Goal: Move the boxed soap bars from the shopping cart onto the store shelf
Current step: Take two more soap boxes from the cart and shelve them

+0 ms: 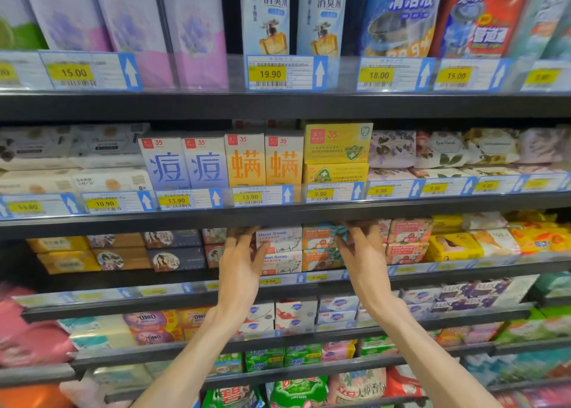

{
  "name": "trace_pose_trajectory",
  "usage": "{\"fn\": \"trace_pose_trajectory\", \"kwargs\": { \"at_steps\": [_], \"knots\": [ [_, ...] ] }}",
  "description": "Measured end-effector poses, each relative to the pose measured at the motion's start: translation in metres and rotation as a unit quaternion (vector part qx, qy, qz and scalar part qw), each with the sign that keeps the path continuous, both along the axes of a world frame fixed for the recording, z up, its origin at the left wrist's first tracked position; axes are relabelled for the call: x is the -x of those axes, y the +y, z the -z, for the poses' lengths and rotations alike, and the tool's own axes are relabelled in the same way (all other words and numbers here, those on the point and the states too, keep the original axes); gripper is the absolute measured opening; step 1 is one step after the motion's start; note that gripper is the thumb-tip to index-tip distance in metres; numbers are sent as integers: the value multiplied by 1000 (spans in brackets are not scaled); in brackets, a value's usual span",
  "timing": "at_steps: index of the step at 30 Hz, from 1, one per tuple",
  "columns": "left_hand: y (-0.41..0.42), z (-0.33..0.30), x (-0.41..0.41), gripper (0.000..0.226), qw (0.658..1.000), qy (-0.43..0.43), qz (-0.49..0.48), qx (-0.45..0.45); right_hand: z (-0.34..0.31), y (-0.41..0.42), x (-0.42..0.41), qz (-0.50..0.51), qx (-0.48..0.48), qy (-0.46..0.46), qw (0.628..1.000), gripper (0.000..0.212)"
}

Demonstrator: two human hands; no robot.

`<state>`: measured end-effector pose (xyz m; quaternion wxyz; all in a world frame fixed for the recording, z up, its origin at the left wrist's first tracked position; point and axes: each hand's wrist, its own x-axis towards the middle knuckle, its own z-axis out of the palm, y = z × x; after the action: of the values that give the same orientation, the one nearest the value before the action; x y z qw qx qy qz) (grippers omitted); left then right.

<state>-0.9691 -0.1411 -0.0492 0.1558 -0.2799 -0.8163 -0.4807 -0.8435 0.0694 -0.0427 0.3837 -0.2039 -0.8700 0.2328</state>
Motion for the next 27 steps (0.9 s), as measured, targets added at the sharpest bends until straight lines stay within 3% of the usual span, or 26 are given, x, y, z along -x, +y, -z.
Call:
{"fn": "trace_pose_trajectory", "kwargs": {
  "at_steps": [13, 19, 23, 27],
  "knots": [
    [-1, -2, -9, 45, 998, -13, -47, 36, -2, 0, -7, -15, -46, -24, 999, 39],
    [-23, -4, -30, 47, 993, 22, -82, 77, -6, -18, -16, -145, -98, -58, 983, 31],
    [-52, -1, -61, 42, 985, 40, -116, 122, -4, -32, -7, -264, -152, -93, 948, 25],
    [-98, 11, -97, 44, 967, 51, -165, 189, 1, -62, 7, -343, -208, -138, 905, 35]
  ]
}}
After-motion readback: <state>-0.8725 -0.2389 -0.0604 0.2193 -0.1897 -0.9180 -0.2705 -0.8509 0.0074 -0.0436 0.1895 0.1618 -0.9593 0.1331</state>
